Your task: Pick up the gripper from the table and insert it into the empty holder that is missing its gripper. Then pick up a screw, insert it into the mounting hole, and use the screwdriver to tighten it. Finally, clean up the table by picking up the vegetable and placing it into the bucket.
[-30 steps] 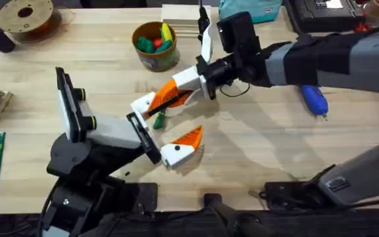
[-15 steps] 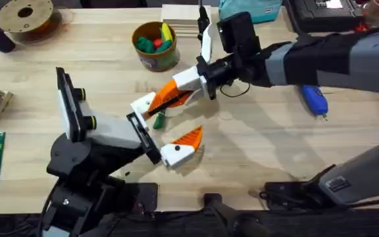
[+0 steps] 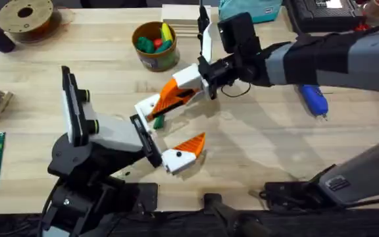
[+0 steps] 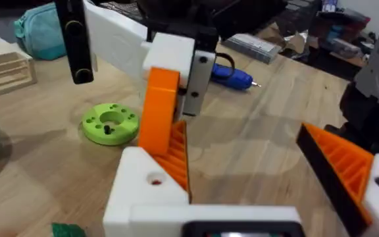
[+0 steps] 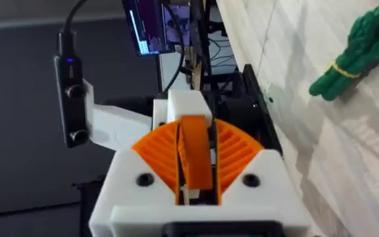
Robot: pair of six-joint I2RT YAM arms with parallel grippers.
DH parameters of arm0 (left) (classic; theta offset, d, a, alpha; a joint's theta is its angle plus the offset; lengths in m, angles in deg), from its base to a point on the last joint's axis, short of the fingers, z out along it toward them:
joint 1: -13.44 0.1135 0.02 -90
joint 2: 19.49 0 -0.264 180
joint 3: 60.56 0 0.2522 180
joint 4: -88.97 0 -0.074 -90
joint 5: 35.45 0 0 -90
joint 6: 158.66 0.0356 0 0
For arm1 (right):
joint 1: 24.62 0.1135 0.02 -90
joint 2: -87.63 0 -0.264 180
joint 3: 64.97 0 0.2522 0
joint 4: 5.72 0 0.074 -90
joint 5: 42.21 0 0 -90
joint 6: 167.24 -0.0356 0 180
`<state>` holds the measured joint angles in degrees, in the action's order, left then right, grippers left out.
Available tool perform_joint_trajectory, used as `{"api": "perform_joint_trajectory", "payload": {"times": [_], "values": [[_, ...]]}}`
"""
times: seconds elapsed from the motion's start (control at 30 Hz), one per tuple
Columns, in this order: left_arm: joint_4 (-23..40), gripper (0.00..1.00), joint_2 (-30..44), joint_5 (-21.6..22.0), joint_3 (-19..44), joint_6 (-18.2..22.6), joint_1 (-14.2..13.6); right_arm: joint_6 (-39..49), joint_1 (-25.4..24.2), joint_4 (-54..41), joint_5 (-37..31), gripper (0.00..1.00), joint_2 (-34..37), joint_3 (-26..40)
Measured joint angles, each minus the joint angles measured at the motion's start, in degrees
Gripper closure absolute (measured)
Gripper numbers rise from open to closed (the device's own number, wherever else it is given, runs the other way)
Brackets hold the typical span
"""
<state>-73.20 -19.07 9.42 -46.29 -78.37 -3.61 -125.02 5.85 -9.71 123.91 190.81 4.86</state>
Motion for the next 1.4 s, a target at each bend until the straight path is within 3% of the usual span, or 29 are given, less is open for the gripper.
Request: {"api": "perform_joint_trajectory", "payload": {"times": [0.2, 0.4, 0.7, 0.9, 1.07, 1.2, 1.4], "values": [[0.19, 0.014, 0.00, -3.49, 0.00, 0.54, -1.03, 0.30, -1.48, 0.58, 0.11, 0.615, 0.06, 0.00], [0.32, 0.014, 0.00, -5.26, 0.00, 0.56, -1.21, 0.67, -2.31, 0.60, 0.26, 0.253, 0.07, 0.00], [0.43, 0.014, 0.00, -6.07, 0.00, 0.71, -1.21, 4.99, -5.39, 0.44, -6.52, 0.223, 0.06, 0.26], [0.43, 0.014, -0.02, -6.13, 0.00, 0.71, -1.19, 12.00, -7.93, -4.67, -13.96, 0.219, 0.06, 6.50], [0.43, 0.014, 0.00, -6.14, 0.00, 0.71, -1.19, 22.35, -8.52, -23.24, -24.22, 0.218, -0.41, 13.22], [0.43, 0.014, 0.00, -6.14, 0.00, 0.74, -1.20, 31.92, -7.61, -38.38, -38.48, 0.217, -1.21, 17.30], [0.43, 0.014, -0.01, -6.14, 0.00, 0.72, -1.20, 43.96, -3.29, -44.58, -58.24, 0.214, -1.65, 18.23]]}}
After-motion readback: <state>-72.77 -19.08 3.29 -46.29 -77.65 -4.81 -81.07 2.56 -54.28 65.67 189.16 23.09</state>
